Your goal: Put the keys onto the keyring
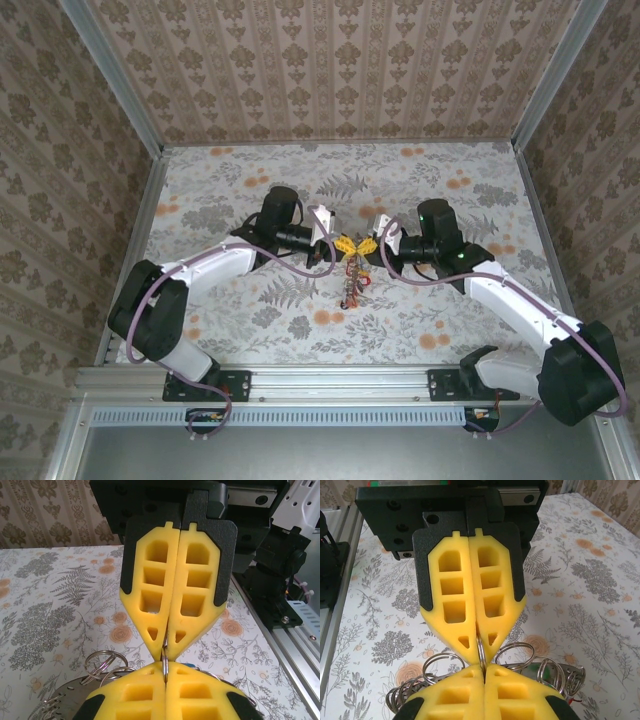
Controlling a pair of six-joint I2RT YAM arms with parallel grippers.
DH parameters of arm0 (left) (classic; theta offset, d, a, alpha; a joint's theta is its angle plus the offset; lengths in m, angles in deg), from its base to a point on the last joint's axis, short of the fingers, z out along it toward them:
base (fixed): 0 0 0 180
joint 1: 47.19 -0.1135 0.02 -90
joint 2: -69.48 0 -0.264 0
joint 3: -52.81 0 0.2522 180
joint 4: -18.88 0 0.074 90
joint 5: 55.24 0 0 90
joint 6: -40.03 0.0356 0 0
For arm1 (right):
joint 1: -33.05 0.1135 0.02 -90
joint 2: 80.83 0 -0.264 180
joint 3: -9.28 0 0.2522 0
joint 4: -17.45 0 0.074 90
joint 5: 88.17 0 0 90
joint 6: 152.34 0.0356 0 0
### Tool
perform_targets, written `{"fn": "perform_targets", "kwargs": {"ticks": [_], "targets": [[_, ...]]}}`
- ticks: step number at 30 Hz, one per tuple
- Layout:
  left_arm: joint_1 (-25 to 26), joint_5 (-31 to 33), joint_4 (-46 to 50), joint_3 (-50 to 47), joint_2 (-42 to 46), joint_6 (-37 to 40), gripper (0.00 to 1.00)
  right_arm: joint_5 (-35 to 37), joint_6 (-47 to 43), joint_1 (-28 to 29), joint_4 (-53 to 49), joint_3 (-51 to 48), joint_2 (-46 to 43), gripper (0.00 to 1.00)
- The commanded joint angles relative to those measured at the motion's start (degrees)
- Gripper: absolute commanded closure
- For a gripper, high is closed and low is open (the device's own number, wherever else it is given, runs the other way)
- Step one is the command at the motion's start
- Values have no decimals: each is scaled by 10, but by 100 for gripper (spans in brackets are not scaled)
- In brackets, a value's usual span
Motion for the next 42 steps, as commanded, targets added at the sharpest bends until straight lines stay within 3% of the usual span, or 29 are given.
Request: {"fn": "perform_targets", "kwargs": {"ticks": [1,8,15,17,21,23,32,38,42], "targets": [[5,-5,56,41,24,55,96,2,-20,10,-32,34,0,100],[16,85,254,103,-3,168,93,68,-59,37,-119,80,0,100],[23,104,270,112,-11,177,93,102,-68,63,-158,111,2,100],[26,103,271,117,-12,177,100,113,-74,72,-174,123,5,100],[24,82,238,107,-7,154,100,113,-69,77,-162,122,-3,99],[18,56,205,96,-1,133,100,110,-62,74,-133,100,-12,93],[-1,-45,61,50,30,45,100,-2,-17,26,-61,43,-19,81],[-4,-57,22,41,38,20,100,-10,-13,17,-47,34,-9,81],[-8,-67,4,38,41,6,100,-13,-6,8,-35,25,-6,91]]}}
